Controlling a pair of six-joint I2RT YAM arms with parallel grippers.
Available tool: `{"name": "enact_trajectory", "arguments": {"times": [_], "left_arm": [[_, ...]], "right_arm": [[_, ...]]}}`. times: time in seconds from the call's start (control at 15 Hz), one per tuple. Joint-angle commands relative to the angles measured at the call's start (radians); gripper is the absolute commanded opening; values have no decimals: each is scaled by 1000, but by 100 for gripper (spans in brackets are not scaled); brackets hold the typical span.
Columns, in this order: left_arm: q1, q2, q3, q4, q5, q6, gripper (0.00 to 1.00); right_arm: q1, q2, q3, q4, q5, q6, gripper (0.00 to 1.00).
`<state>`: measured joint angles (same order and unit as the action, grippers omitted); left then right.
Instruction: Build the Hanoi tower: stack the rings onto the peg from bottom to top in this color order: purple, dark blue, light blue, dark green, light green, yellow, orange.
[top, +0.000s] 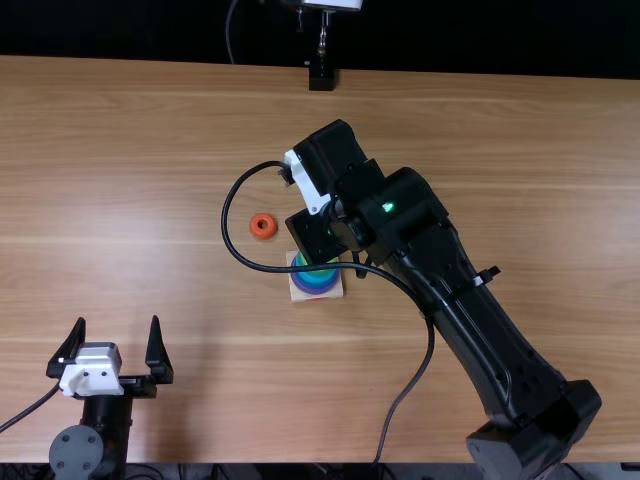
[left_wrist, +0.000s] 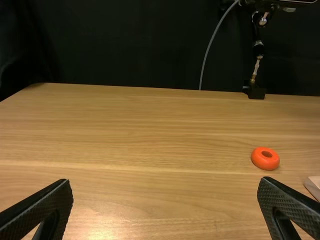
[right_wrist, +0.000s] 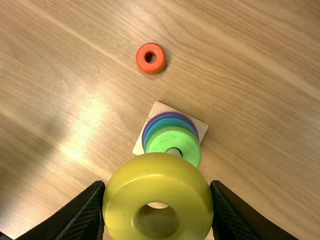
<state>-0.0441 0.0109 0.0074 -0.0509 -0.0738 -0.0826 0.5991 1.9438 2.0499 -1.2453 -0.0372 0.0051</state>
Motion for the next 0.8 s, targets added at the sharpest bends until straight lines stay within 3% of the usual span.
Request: {"name": "enact_trajectory", "arguments": {"times": [0.0,0.73], "left_arm": [[9,-11,-7,-39,-13,0,100],[9,-11,-7,-37,-13,0,100]], "right_arm": [[-21,-32,42,4,-3,-3,0],[-41,-25,35,2,0,-3,0]]}}
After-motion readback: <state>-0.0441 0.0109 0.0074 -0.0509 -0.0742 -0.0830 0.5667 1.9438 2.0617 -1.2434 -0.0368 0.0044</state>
